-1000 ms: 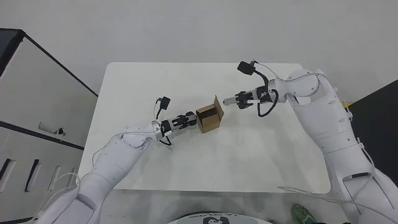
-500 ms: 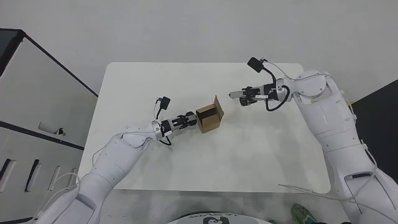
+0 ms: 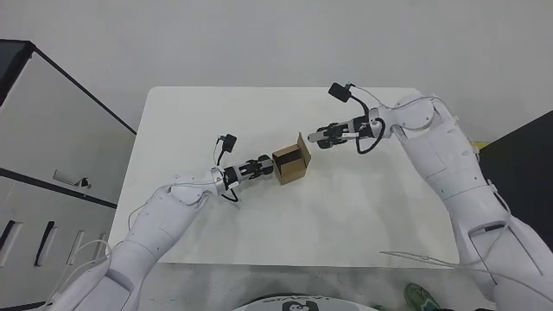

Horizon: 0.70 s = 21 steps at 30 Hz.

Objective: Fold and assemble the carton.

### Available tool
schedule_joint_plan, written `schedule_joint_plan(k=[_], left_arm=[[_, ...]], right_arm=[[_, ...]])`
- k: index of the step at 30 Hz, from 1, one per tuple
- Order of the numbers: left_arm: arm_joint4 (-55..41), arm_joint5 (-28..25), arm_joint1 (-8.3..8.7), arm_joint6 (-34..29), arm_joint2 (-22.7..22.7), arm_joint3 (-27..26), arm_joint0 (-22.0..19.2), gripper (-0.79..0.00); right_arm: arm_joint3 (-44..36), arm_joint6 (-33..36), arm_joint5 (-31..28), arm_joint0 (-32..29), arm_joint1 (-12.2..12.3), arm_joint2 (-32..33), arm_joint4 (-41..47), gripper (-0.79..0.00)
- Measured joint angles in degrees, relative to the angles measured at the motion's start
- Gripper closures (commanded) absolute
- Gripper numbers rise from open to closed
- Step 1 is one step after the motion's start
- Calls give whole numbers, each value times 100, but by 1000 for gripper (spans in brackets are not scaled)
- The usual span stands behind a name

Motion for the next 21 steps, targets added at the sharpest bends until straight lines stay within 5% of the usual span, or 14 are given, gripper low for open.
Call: schedule_joint_plan(k=[15,21], left_arm=[[0,0,0,0,0,0,0,0],[0,0,0,0,0,0,0,0]], right_arm=[[-127,117,199,519,-172,-694,-544,-265],[-282,212,371,613,-203,-852,-680,-296]])
